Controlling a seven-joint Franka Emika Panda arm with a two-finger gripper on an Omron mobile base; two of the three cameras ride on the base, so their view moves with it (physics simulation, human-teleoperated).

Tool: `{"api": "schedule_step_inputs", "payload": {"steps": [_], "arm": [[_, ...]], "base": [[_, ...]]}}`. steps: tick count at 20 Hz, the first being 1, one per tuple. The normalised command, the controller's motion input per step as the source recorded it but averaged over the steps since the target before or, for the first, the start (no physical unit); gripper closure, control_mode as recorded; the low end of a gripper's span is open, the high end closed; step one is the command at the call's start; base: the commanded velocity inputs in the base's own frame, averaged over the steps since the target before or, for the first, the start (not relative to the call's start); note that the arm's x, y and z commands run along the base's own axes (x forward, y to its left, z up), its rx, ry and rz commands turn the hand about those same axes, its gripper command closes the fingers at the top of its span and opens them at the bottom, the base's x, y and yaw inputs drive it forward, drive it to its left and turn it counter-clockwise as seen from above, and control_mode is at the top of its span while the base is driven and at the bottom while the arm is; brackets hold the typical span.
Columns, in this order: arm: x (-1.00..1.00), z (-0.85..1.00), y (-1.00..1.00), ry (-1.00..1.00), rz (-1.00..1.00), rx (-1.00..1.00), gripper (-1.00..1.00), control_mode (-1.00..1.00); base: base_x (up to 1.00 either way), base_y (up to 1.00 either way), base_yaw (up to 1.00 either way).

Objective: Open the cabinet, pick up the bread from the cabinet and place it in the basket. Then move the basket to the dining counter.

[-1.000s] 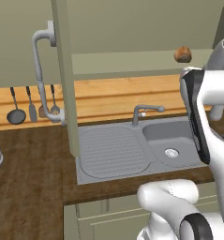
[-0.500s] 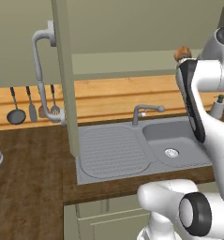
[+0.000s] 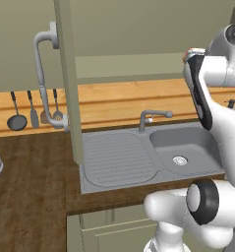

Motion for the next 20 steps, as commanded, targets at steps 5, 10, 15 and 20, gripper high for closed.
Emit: {"api": "schedule_step_inputs", "payload": {"steps": [5, 10, 15, 20], "arm": [[0.57, 0.15, -0.20, 0.19, 0.00, 0.00, -1.00, -1.00], [0.61, -0.01, -0.35, 0.03, 0.00, 0.01, -1.00, -1.00], [0.54, 0.00, -0.12, 0.00, 0.00, 0.00, -1.00, -1.00], [0.39, 0.00, 0.04, 0.00, 0.00, 0.00, -1.00, -1.00]], "base": [[0.00, 0.00, 0.00], [0.00, 0.00, 0.00], [0.00, 0.00, 0.00], [0.00, 0.00, 0.00]]}}
